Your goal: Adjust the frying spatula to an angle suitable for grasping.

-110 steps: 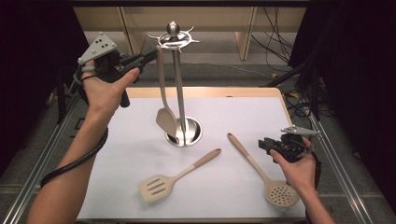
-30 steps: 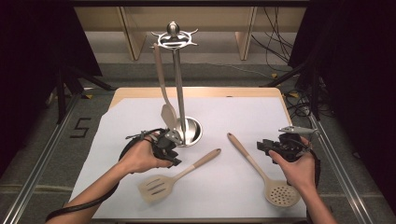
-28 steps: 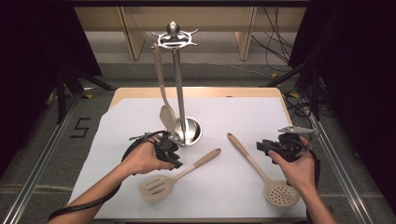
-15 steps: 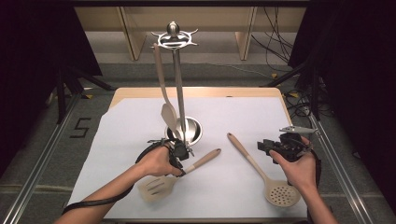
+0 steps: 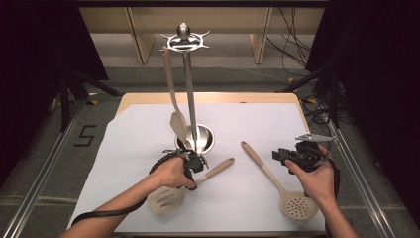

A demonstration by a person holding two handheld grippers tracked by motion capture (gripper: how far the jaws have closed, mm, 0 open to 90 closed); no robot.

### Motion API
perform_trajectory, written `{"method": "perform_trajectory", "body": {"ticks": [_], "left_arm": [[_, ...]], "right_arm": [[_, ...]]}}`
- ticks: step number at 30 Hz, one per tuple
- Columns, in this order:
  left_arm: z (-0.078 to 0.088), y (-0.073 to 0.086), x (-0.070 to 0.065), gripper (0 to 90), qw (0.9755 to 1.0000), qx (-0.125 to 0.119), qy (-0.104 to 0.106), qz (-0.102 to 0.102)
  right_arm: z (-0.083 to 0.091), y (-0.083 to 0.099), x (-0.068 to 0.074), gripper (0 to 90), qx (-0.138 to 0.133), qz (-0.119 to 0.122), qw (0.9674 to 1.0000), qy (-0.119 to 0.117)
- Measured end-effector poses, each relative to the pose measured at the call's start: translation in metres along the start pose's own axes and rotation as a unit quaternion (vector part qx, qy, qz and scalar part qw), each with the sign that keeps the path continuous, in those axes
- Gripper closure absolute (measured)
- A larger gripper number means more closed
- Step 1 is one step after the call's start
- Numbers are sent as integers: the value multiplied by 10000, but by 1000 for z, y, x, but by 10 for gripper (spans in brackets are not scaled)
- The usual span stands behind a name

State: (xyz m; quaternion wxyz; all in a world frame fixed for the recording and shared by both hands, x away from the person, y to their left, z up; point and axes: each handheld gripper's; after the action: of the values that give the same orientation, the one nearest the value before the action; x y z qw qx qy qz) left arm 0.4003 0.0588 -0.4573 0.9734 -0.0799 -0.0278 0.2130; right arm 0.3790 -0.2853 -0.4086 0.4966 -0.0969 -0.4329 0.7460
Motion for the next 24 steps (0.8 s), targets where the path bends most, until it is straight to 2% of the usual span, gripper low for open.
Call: {"method": "perform_trajectory", "body": {"ticks": [6, 12, 16, 18, 20, 21, 24], "left_arm": [[-1, -3, -2, 689, 9999, 121, -49, -90], [-1, -7, -7, 715, 9993, 255, -236, -170], [-2, -11, -13, 738, 9983, 404, -402, -127], [-2, -12, -14, 755, 9984, 444, -355, -1], [-2, -12, -14, 774, 9982, 418, -415, -118], [-2, -11, -16, 775, 9983, 408, -407, -38], [-1, -11, -15, 778, 9983, 383, -437, -54]], "right_arm": [[0, 0, 0, 660, 26, 23, 10000, 48], [1, 0, 2, 660, 57, 17, 10000, 56], [1, 0, 2, 660, 61, 35, 9999, 72], [1, 0, 2, 661, 64, 21, 10000, 52], [2, 0, 1, 661, 48, 36, 10000, 41], [2, 0, 1, 660, 49, 32, 10000, 41], [1, 0, 1, 661, 48, 36, 10000, 34]]}}
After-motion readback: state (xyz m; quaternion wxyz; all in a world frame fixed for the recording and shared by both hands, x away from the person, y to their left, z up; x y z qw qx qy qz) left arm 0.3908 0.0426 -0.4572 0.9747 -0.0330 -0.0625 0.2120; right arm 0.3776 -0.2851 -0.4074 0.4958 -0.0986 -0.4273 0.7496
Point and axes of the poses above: each handheld gripper's, and its own axes: z roughly backward along the jaws, y roughly out of its underside, x roughly to its left, and after that the axes turned 4 degrees about -y, right-handed
